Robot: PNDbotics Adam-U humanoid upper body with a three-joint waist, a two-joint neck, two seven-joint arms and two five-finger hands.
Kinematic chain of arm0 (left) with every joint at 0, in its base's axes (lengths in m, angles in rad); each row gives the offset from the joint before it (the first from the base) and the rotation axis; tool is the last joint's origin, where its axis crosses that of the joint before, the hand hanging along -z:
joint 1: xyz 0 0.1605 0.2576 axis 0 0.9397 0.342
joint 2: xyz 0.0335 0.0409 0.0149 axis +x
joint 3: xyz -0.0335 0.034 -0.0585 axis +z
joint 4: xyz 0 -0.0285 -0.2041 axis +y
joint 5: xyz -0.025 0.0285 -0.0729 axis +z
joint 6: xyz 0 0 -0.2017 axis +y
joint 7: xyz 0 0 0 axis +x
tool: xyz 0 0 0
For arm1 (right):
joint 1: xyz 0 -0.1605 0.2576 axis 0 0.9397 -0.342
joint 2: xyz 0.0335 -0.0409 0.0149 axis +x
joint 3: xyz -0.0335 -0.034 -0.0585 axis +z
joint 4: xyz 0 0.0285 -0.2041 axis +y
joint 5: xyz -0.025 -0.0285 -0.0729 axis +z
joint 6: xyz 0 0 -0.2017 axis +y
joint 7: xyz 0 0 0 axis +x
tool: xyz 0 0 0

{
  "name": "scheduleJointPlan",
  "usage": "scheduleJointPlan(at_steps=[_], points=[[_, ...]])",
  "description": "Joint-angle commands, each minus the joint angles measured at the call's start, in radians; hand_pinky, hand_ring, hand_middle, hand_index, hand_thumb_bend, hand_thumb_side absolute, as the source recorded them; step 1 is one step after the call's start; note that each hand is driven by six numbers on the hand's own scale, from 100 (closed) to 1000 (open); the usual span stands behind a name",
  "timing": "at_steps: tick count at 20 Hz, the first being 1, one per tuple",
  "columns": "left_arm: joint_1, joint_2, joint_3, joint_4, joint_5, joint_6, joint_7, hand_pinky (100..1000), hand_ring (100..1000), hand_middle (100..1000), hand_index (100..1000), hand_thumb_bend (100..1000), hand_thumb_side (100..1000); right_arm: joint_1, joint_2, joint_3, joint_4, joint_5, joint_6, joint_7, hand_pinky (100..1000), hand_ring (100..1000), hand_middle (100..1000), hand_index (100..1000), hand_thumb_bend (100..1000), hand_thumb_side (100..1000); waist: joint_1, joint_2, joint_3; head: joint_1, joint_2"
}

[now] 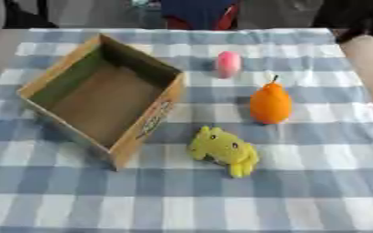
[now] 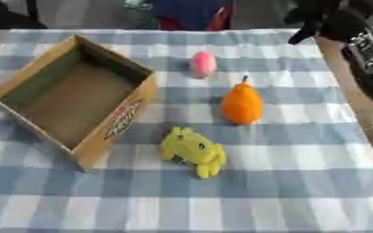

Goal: Pick up objects on the table and place them in the box.

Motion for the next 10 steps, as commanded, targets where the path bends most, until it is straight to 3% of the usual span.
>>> scheduleJointPlan(at_steps=[1, 10], points=[[-0.003, 0.015, 0.011, -0.019, -0.002, 0.003, 0.000, 304, 694, 605, 826, 100, 690, -0.006, -0.019, -0.011, -0.016, 0.008, -0.003, 0.003, 621, 766, 691, 843, 100, 980, -0.001, -0.014, 0.000, -0.006, 0.002], [-0.006, 0.018, 0.012, -0.019, 0.001, 0.003, 0.000, 306, 693, 605, 825, 100, 690, -0.012, -0.018, -0.010, -0.016, 0.003, 0.000, 0.001, 620, 766, 695, 843, 100, 977, -0.005, -0.022, -0.002, -0.010, 0.004]])
